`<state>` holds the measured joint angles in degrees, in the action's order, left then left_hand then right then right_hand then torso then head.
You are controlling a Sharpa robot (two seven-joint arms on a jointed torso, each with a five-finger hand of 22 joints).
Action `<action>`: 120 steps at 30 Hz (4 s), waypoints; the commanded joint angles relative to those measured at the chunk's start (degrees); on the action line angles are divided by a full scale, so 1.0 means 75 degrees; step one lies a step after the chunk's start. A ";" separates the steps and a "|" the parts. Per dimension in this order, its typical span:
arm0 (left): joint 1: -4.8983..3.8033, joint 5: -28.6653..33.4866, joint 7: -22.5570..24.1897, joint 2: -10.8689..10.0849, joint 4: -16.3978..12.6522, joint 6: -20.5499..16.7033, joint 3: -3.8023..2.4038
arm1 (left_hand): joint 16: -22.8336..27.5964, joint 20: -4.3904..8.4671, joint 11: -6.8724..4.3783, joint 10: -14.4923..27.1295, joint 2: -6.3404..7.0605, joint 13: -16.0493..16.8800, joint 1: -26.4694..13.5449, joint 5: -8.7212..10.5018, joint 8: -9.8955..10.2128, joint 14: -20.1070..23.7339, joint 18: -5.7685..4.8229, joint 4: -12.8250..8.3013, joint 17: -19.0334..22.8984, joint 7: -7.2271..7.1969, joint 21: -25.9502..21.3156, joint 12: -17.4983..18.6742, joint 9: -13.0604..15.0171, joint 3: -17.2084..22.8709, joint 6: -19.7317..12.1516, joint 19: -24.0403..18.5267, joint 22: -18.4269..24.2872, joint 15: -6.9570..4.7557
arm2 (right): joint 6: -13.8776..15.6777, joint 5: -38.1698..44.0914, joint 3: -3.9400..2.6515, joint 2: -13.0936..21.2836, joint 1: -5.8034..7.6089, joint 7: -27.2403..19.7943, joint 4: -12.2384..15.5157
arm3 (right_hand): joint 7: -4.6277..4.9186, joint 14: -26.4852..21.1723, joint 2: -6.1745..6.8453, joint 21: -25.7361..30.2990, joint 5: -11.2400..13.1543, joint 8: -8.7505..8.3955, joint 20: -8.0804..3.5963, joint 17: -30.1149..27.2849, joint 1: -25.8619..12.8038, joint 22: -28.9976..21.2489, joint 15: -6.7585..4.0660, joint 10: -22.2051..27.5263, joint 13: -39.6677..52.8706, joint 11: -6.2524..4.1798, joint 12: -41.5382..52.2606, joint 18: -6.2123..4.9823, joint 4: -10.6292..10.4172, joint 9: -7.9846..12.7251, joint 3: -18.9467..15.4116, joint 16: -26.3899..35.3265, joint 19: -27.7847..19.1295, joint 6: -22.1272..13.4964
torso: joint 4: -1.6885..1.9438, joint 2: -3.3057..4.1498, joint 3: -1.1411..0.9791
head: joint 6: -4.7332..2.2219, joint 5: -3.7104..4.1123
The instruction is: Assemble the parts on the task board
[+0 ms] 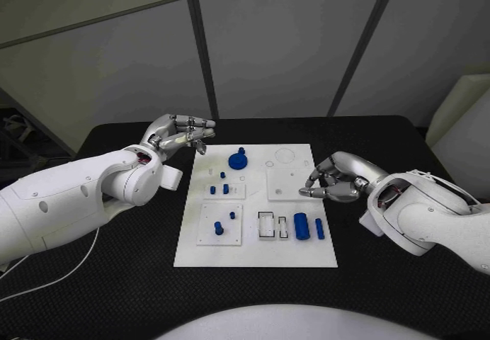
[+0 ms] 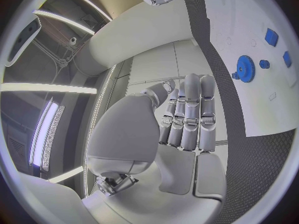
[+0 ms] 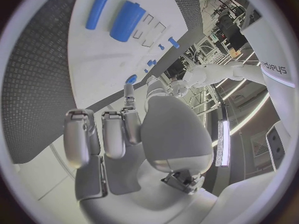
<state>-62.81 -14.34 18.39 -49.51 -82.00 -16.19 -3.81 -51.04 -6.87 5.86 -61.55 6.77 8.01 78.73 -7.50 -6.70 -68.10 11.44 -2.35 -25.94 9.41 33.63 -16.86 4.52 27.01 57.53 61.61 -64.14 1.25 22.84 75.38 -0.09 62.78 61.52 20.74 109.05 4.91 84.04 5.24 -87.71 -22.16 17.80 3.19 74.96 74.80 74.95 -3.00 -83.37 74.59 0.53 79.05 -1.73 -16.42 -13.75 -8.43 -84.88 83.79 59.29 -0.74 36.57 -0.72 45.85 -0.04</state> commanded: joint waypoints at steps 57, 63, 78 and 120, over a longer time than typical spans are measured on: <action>0.0019 0.0016 0.0037 -0.0121 -0.0121 0.0027 -0.0006 | 0.0042 -0.0020 -0.0005 0.0066 -0.0087 0.0017 -0.0008 0.0016 -0.0058 0.0031 -0.0131 -0.0006 0.0015 0.0054 -0.0019 -0.0071 -0.0011 -0.0058 -0.0007 -0.0040 0.0011 0.0002 | -0.0123 0.1177 0.0244 -0.0730 -0.0945 0.1906 -0.0105 | -0.0087 0.0630 -0.0403 -0.0297 -0.0457 0.0882 -0.0027 0.1164 -0.0317 0.1999 -0.0080 -0.0198 0.0845 -0.0075 0.0327 0.0227 -0.0011 -0.1053 -0.0204 -0.0285 0.0821 -0.0418 | -0.0027 0.0002 0.0023 | 0.0090 0.0032; 0.0023 0.0016 0.0040 -0.0113 -0.0115 0.0028 -0.0006 | 0.0042 -0.0020 -0.0005 0.0066 -0.0087 0.0017 -0.0008 0.0016 -0.0058 0.0031 -0.0131 -0.0006 0.0015 0.0054 -0.0019 -0.0071 -0.0011 -0.0058 -0.0007 -0.0040 0.0011 0.0002 | 0.0593 0.1063 0.0239 -0.0598 -0.0944 0.1799 0.0142 | -0.0125 0.0619 -0.0450 -0.0287 -0.0792 0.0967 -0.0058 0.1113 -0.0220 0.1991 -0.0111 -0.0184 0.0824 -0.0110 0.0275 0.0224 -0.0007 -0.1182 -0.0235 -0.0258 0.0812 -0.0401 | -0.0029 -0.0007 0.0032 | 0.0071 0.0035; 0.0025 0.0016 0.0040 -0.0098 -0.0110 0.0025 -0.0006 | 0.0042 -0.0020 -0.0005 0.0066 -0.0087 0.0017 -0.0008 0.0016 -0.0058 0.0031 -0.0131 -0.0006 0.0015 0.0054 -0.0019 -0.0071 -0.0011 -0.0058 -0.0007 -0.0040 0.0011 0.0002 | 0.0992 0.0592 0.0181 -0.0758 -0.0926 0.1599 0.0485 | -0.0140 0.0621 -0.0489 -0.0306 -0.0864 0.1006 -0.0072 0.1123 -0.0291 0.2007 -0.0124 -0.0202 0.0849 -0.0124 0.0282 0.0230 -0.0037 -0.1255 -0.0290 -0.0262 0.0828 -0.0380 | -0.0021 0.0011 0.0042 | 0.0033 0.0002; 0.0024 0.0016 0.0033 -0.0080 -0.0111 0.0031 -0.0006 | 0.0042 -0.0020 -0.0005 0.0066 -0.0087 0.0017 -0.0008 0.0016 -0.0058 0.0031 -0.0131 -0.0006 0.0015 0.0054 -0.0019 -0.0071 -0.0011 -0.0058 -0.0007 -0.0040 0.0011 0.0002 | 0.0274 0.0316 0.0168 -0.1875 -0.0922 0.1674 -0.0309 | -0.0264 0.0614 0.0004 -0.0280 0.2184 0.1283 -0.0161 0.1089 -0.2379 0.1986 -0.0212 -0.0151 0.0787 -0.0224 -0.0022 0.0222 -0.0078 -0.2060 -0.0361 -0.0226 0.0807 -0.0319 | -0.0033 0.0012 0.0027 | 0.0064 -0.0086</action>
<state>-62.56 -14.34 18.39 -50.08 -82.72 -16.21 -3.81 -51.04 -6.87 5.86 -61.56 6.77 8.05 78.73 -7.50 -6.93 -68.10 11.44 -2.36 -25.89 9.41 33.63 -17.24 4.54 27.02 57.53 61.61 -64.13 1.25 24.49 76.74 1.20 48.76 54.52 33.62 106.64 2.96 84.05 5.12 -89.81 -5.98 27.46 2.21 74.91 57.42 74.91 -4.22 -84.03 74.92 -1.04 79.19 -0.86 -17.01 -29.14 -11.33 -86.84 84.06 57.35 -0.94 36.64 -0.49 46.35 -0.71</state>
